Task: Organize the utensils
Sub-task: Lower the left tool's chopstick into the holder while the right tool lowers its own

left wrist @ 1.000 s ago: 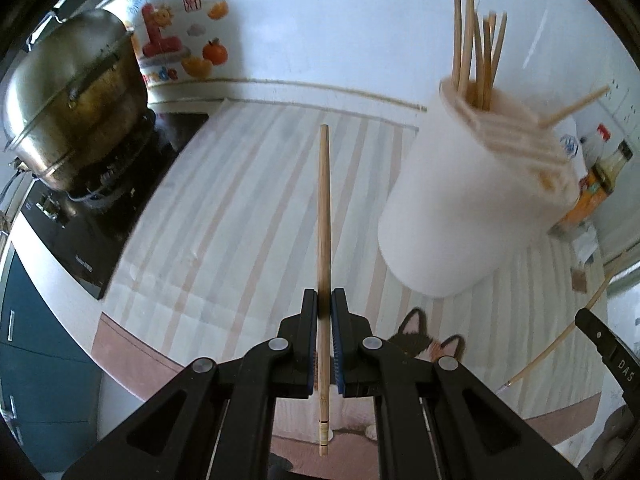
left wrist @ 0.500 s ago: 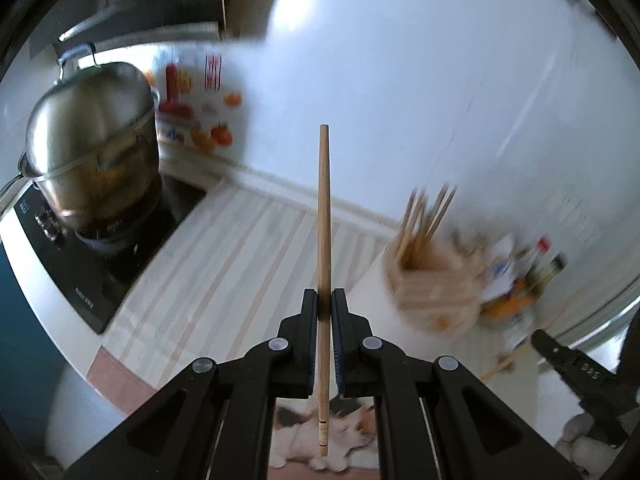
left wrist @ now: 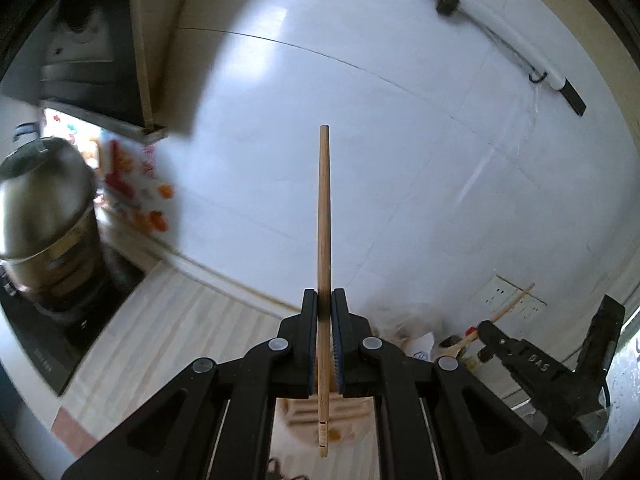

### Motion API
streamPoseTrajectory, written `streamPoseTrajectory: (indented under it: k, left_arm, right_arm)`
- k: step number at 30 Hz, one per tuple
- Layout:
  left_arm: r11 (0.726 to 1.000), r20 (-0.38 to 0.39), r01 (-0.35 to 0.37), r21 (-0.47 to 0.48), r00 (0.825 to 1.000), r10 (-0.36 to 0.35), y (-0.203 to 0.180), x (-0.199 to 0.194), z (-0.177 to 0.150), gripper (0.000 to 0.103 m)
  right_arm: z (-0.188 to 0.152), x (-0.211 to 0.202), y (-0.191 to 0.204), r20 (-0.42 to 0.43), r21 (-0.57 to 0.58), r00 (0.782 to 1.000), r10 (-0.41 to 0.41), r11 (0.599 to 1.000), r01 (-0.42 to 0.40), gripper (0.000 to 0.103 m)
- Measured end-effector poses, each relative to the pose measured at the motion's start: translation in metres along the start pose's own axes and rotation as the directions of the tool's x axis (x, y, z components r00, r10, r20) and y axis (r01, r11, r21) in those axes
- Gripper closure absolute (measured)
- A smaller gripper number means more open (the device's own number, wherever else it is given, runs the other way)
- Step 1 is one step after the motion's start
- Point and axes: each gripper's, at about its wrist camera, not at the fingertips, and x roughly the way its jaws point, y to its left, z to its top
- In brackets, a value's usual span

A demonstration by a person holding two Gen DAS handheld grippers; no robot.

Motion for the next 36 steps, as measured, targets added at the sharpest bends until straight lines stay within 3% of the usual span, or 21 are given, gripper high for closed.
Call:
streamPoseTrajectory:
  k: [5, 10, 15, 28, 36]
  left_arm:
    - [1.000, -0.024, 0.005, 0.020, 1.000, -0.004, -0.008, 0.062, 0.004, 0.099]
    - [0.998, -0.040, -0.034, 0.048, 0.999, 0.036, -0.009, 0.104, -0.002, 0.099]
    - [0.991, -0.012, -0.076, 0.111, 0.997, 0.078, -0.014, 0.118, -0.012, 0.099]
    - [0.981, -0.070, -0.107, 0.165, 0.990, 0.120, -0.010, 0.136, -0.029, 0.097]
    - [0.971, -0.029, -0.125, 0.202, 0.991, 0.133, -0.014, 0.141, -0.025, 0.098]
  right_arm:
    - [0.018, 0.031, 0.001, 0.000, 0.006, 0.999, -0.045, 0.999, 0.045, 0.096]
    - [0.021, 0.063, 0.002, -0.017, -0.030, 0.995, -0.095, 0.995, 0.095, 0.096]
    - [0.017, 0.080, 0.002, -0.044, -0.052, 0.993, -0.107, 0.993, 0.105, 0.096]
    - [-0.004, 0.097, 0.004, -0.127, -0.122, 0.988, -0.085, 0.990, 0.069, 0.096]
    - [-0.007, 0.095, 0.004, -0.120, -0.122, 0.990, -0.079, 0.990, 0.064, 0.096]
